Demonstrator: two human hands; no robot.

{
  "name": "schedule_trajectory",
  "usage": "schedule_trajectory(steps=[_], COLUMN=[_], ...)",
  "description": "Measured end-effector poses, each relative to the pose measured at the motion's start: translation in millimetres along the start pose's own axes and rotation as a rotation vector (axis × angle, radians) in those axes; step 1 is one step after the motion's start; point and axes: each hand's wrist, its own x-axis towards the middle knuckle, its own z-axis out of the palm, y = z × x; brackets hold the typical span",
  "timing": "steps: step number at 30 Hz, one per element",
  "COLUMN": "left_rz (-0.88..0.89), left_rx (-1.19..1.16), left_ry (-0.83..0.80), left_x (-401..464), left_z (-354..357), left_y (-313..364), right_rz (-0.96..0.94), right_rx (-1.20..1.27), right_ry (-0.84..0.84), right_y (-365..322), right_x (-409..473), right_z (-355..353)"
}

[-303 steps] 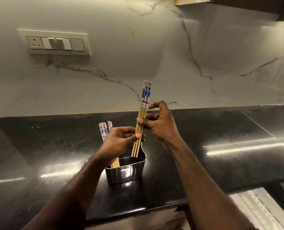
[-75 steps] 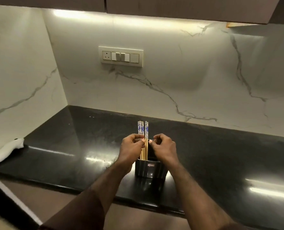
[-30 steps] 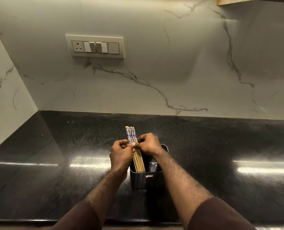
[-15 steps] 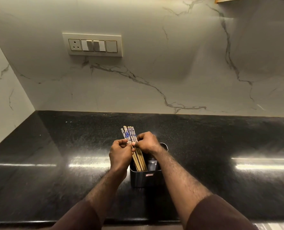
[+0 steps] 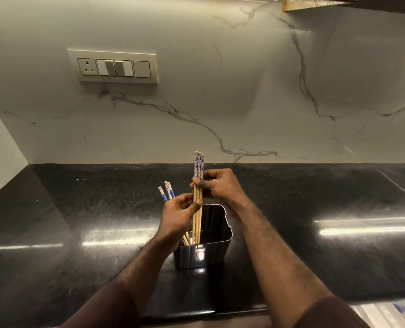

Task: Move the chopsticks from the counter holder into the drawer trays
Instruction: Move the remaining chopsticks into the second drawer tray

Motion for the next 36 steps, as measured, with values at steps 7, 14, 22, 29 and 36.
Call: schedule_trajectory(steps=[7,14,22,29,36], left_rz=[-0.029,-0.033,-0.105,-0.070,-0.089], left_rx=[-0.047,-0.113,-0.131,-0.033,0.007], left_ry=[-0.292,-0.422,-0.564,-0.597,-0.590], left_x=[-4.9,-22.2,-64.8,-126.2,-221.0], left_z=[13.1,39.3,106.2,202.5,343.3], left_y=[19.1,35.7,46.5,34.4,-3.6], right_rz=[-0.031,-0.057,-0.065,-0.062,-0.053], right_rx=[0.232,0.323,0.348,0.353,0.246], right_ry=[-0.027,-0.003,0.092,0.203,0.267], right_y=[-29.6,-39.9,-43.7,-27.1,15.2], right_x=[-25.3,-55.2,-122.5,-214.0,-324.5], right_z=[-34.7,-66.4,-138.3,-231.3,-346.1])
